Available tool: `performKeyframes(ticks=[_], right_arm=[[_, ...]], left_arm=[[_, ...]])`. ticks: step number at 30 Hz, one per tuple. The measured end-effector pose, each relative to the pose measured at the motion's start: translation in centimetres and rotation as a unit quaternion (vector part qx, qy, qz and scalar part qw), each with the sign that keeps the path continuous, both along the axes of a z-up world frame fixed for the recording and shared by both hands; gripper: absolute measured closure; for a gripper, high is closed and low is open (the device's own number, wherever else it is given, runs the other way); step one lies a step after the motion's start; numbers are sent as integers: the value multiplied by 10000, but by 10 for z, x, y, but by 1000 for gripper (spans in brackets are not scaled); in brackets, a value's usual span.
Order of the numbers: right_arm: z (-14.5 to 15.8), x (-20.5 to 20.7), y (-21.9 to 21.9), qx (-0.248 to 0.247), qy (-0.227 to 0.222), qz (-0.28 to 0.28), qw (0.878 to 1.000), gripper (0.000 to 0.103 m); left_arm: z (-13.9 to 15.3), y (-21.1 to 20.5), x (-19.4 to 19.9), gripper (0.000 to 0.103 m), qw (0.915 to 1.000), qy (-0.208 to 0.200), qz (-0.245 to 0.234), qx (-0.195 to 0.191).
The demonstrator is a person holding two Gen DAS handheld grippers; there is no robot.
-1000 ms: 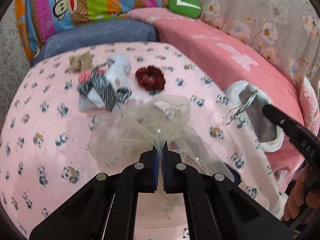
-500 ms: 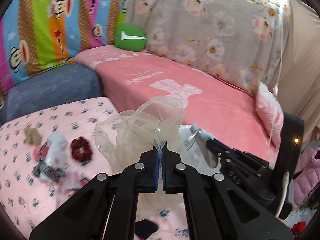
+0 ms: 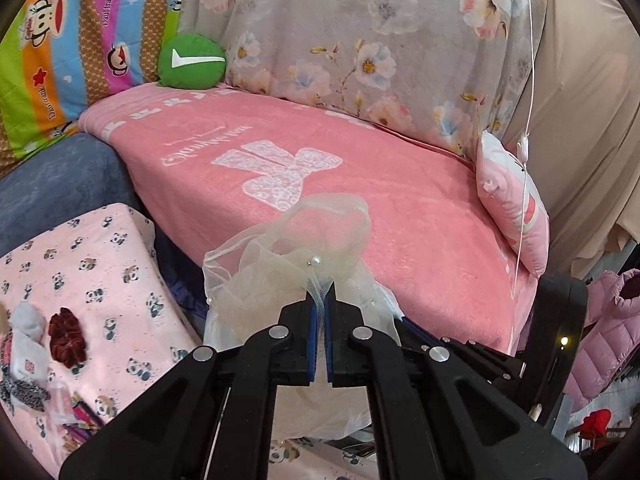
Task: Organize soft objects
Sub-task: 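Grasp the folded umbrella with the right tool while the left tool grasps the clear packet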
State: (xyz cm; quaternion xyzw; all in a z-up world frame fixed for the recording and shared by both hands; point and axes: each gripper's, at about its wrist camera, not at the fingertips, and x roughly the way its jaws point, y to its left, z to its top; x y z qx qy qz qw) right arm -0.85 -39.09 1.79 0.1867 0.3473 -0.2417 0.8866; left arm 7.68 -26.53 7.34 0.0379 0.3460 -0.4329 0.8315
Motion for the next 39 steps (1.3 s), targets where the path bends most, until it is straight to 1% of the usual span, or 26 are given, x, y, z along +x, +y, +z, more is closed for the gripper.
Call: performKeyframes(ticks=[2, 3, 4, 5, 6, 8, 13, 14, 17, 20, 23, 28, 32, 35, 39], right_arm=[[-3, 1, -2, 35, 38, -26, 10000, 97], [-5, 1, -3, 55, 52, -46, 10000, 95], [-5, 1, -3, 40, 46, -99, 9999, 92], [-6, 0, -4, 34, 57, -126, 9999, 85], [-6, 0, -4, 31, 56, -136, 9999, 80], [-6, -1, -4, -32, 25, -193, 9998, 61], [-2, -3, 3, -89, -48, -186, 9998, 52], [-2, -2, 5, -88, -64, -166, 9998, 52], [2, 1, 19, -148, -102, -1, 9998, 51], [8, 7, 41, -246, -149, 268, 9992, 47], [12, 14, 68, -294, -187, 618, 9975, 47], [13, 27, 116, -349, -126, 1231, 9917, 46], [9, 33, 153, -454, 47, 1644, 9853, 46], [2, 35, 181, -502, 215, 1935, 9796, 45], [-18, 36, 210, -497, 503, 2293, 9708, 45]], left_arm=[[-3, -5, 2, 98, 10000, 20, 12, 13], [-6, -6, 4, 88, 9999, 28, 89, 53], [-7, -5, 6, 79, 9999, 47, 143, 72], [-9, -5, 9, 59, 9997, 56, 230, 84], [-9, -1, 10, 46, 9993, 45, 353, 73], [-10, 7, 12, 44, 9989, 9, 468, 41], [-12, 30, 17, 44, 9976, 12, 680, 88], [-13, 38, 17, 43, 9972, -3, 738, 105], [-17, 58, 17, 36, 9954, -39, 947, 144], [-22, 84, 17, 35, 9928, -52, 1171, 234], [-27, 114, 20, 35, 9892, 13, 1434, 308], [-38, 174, 25, 32, 9788, 63, 1987, 491], [-52, 219, 29, 31, 9698, 151, 2345, 649], [-65, 249, 30, 31, 9636, 268, 2554, 740], [-83, 282, 32, 31, 9548, 432, 2818, 842]])
